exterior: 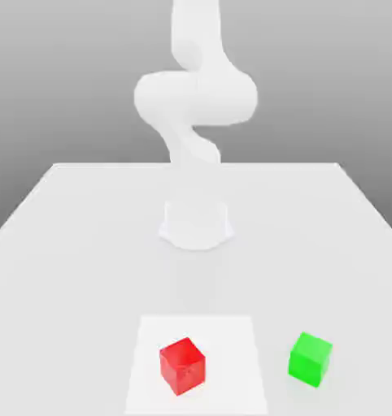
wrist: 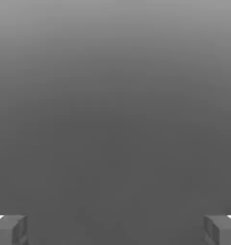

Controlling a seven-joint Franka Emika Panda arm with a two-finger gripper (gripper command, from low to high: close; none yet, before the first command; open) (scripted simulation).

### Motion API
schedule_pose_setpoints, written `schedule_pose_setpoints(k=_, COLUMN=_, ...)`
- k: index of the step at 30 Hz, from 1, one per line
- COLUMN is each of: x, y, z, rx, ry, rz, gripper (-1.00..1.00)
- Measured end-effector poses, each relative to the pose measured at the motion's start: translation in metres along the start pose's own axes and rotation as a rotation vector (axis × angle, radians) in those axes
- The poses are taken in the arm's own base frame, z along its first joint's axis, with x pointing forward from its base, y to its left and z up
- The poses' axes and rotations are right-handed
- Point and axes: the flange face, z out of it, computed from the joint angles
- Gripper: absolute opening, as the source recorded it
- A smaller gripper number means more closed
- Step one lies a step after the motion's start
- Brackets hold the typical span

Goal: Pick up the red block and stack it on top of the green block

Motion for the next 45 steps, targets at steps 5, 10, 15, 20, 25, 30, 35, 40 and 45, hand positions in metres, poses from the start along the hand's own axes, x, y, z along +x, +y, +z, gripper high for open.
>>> schedule_pose_setpoints(k=5, x=-0.011, y=0.022, z=0.112, rx=-0.060, ry=-0.165, rz=-0.099, gripper=0.00)
schedule_pose_setpoints(k=10, x=-0.043, y=0.055, z=0.210, rx=-0.128, ry=-0.310, rz=-0.199, gripper=0.00)
schedule_pose_setpoints(k=15, x=-0.088, y=0.100, z=0.291, rx=-0.209, ry=-0.440, rz=-0.305, gripper=0.00)
schedule_pose_setpoints(k=20, x=-0.138, y=0.155, z=0.352, rx=-0.302, ry=-0.556, rz=-0.421, gripper=0.00)
schedule_pose_setpoints(k=25, x=-0.175, y=0.204, z=0.395, rx=-0.368, ry=-0.621, rz=-0.501, gripper=0.00)
schedule_pose_setpoints(k=30, x=-0.197, y=0.227, z=0.427, rx=-0.372, ry=-0.626, rz=-0.503, gripper=-1.00)
schedule_pose_setpoints(k=35, x=-0.199, y=0.229, z=0.430, rx=-0.373, ry=-0.628, rz=-0.503, gripper=-1.00)
schedule_pose_setpoints(k=40, x=-0.178, y=0.208, z=0.398, rx=-0.372, ry=-0.626, rz=-0.505, gripper=-1.00)
schedule_pose_setpoints(k=45, x=-0.206, y=0.148, z=0.376, rx=-0.283, ry=-0.687, rz=-0.764, gripper=-1.00)
